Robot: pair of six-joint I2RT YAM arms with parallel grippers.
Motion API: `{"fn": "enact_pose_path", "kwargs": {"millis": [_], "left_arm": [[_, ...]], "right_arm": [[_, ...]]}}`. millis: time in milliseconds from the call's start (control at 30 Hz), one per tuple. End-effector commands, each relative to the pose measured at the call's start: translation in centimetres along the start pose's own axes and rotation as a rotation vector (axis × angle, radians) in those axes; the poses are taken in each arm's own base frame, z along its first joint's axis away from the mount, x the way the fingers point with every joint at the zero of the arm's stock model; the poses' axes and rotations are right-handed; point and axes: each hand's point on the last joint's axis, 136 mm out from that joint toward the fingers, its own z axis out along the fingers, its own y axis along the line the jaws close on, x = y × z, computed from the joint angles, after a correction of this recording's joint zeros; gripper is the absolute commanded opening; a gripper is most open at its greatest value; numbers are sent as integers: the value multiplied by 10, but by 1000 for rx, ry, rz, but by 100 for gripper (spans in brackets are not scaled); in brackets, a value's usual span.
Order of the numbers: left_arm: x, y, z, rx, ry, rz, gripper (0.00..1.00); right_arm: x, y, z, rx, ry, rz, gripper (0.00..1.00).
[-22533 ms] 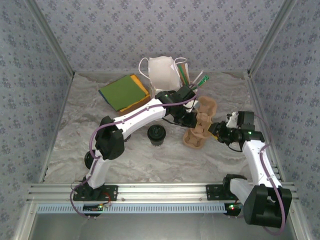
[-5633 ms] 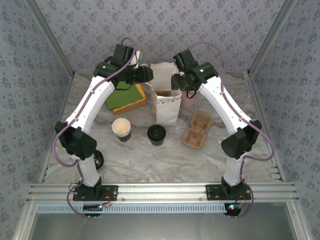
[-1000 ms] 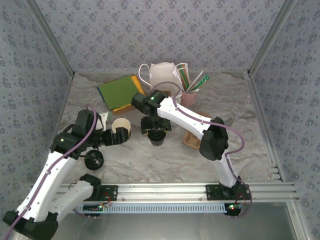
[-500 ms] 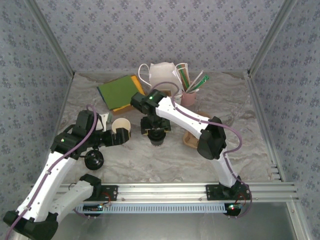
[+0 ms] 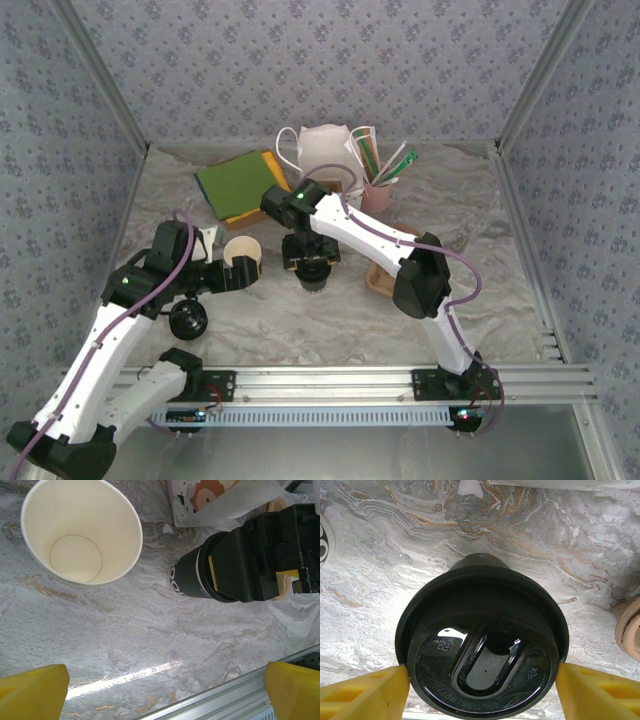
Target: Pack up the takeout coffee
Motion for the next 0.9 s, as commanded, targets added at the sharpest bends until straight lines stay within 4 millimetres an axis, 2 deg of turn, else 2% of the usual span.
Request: {"fn": "enact_pose_path", "kwargs": {"millis": [0,867], "left_arm": [[-2,-3,-3,14,-10,8,100],[-2,-3,-1,16,-6,9,100]], "right_arm": [[3,-5,3,20,27,-5,78],[5,-6,11,31,39,-8,78]]}}
